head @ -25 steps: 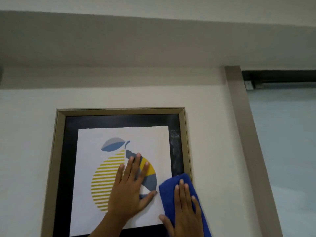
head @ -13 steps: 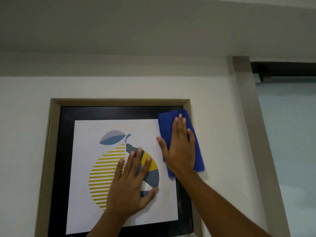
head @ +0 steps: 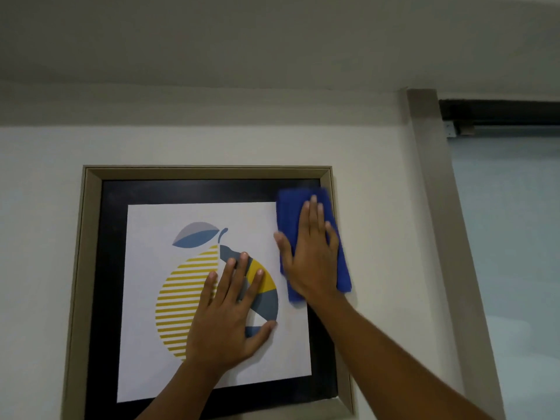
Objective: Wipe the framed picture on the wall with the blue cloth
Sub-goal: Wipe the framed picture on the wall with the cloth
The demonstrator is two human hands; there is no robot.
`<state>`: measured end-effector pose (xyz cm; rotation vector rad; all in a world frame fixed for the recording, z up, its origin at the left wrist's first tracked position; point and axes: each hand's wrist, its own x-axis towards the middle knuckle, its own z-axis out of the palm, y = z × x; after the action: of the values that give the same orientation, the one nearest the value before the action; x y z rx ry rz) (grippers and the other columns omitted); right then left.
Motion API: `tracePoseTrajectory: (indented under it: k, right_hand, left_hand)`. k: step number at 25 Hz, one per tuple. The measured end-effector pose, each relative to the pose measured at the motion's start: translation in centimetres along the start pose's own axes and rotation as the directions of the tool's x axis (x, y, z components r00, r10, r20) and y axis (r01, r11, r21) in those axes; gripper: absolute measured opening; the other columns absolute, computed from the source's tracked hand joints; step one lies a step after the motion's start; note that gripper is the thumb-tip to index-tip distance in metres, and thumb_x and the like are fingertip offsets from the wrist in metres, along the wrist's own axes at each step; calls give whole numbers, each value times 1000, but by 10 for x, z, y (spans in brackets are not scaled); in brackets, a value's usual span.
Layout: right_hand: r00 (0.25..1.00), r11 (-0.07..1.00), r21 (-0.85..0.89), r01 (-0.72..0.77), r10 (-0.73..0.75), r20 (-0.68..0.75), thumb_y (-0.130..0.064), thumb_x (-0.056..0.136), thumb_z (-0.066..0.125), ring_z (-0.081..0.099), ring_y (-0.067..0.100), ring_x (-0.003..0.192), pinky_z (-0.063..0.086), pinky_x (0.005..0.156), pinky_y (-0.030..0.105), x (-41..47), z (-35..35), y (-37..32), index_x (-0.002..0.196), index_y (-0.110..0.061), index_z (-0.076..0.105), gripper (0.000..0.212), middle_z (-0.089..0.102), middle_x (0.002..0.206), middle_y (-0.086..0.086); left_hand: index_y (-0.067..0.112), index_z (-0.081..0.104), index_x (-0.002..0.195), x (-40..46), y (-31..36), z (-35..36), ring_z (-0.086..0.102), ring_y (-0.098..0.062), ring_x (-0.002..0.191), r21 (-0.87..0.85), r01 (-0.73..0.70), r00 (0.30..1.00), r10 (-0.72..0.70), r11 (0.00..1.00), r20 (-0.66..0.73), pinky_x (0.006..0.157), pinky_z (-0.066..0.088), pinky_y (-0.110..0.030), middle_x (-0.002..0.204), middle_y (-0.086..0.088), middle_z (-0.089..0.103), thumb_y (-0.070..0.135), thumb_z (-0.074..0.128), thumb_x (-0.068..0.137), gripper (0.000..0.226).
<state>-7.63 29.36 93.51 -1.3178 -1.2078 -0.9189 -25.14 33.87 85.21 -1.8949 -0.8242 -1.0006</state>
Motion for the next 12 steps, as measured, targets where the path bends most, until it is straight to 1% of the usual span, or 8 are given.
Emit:
tracePoseTrajectory:
  k: [2, 4, 6, 8, 9, 10, 12]
  right_hand:
    - [998, 999, -29, -37, 36, -44, -68, 94, 18, 1, 19, 151, 5, 121, 38, 29, 0, -9, 156, -7, 9, 87, 3, 165, 6]
    - [991, 996, -21, -92, 89, -100, -71, 93, 18, 7, 21, 151, 9, 121, 40, -5, 14, -10, 156, -7, 14, 89, 10, 164, 7]
    - [991, 992, -27, -120, 119, -54, -71, 94, 20, 17, 25, 149, 17, 118, 43, -82, 29, 2, 154, -6, 20, 89, 16, 163, 8]
    - [993, 990, -86, -115, 118, 24, -73, 92, 21, 19, 26, 147, 15, 117, 41, -160, 33, 17, 154, -5, 19, 91, 10, 164, 5]
    - [990, 989, -98, -108, 116, 75, -74, 91, 21, 18, 25, 147, 13, 117, 40, -183, 32, 23, 153, -5, 18, 92, 6, 165, 3]
    - [991, 992, -95, -88, 97, 96, -74, 91, 22, 17, 25, 147, 12, 117, 40, -187, 31, 28, 153, -5, 17, 93, 5, 165, 3]
    - [997, 995, -90, -38, 44, 60, -72, 93, 23, 14, 27, 149, 11, 119, 39, -144, 24, 25, 155, -5, 15, 92, 6, 164, 7]
  left_hand:
    - [21, 23, 158, 0, -1, 2, 16, -35, 155, -1, -1, 1000, 1, 1000, -8, 122, 16, -53, 168, -13, 18, 75, 33, 90, 88]
    - [22, 24, 158, -1, -3, 6, 16, -35, 154, 1, 1, 1000, -1, 1000, -22, 123, 12, -52, 168, -12, 19, 76, 34, 90, 88]
    - [21, 24, 158, -2, -2, 7, 13, -34, 155, -4, -5, 999, 5, 1000, -41, 124, 9, -51, 168, -12, 17, 76, 35, 90, 88]
    - [20, 23, 159, -1, -1, 6, 11, -34, 156, 8, -5, 999, 5, 1000, -50, 123, 13, -54, 169, -13, 15, 74, 37, 90, 88]
    - [19, 23, 159, -1, 0, 5, 11, -34, 156, 15, -6, 999, 7, 1000, -48, 123, 15, -56, 169, -14, 14, 73, 37, 90, 88]
    - [19, 23, 159, -2, 1, 5, 11, -35, 156, 18, -4, 999, 4, 1000, -48, 122, 17, -57, 169, -14, 14, 72, 37, 90, 88]
    - [19, 22, 159, -1, 0, 6, 11, -35, 156, 11, -7, 999, 7, 1000, -50, 123, 16, -57, 169, -14, 13, 72, 35, 91, 87]
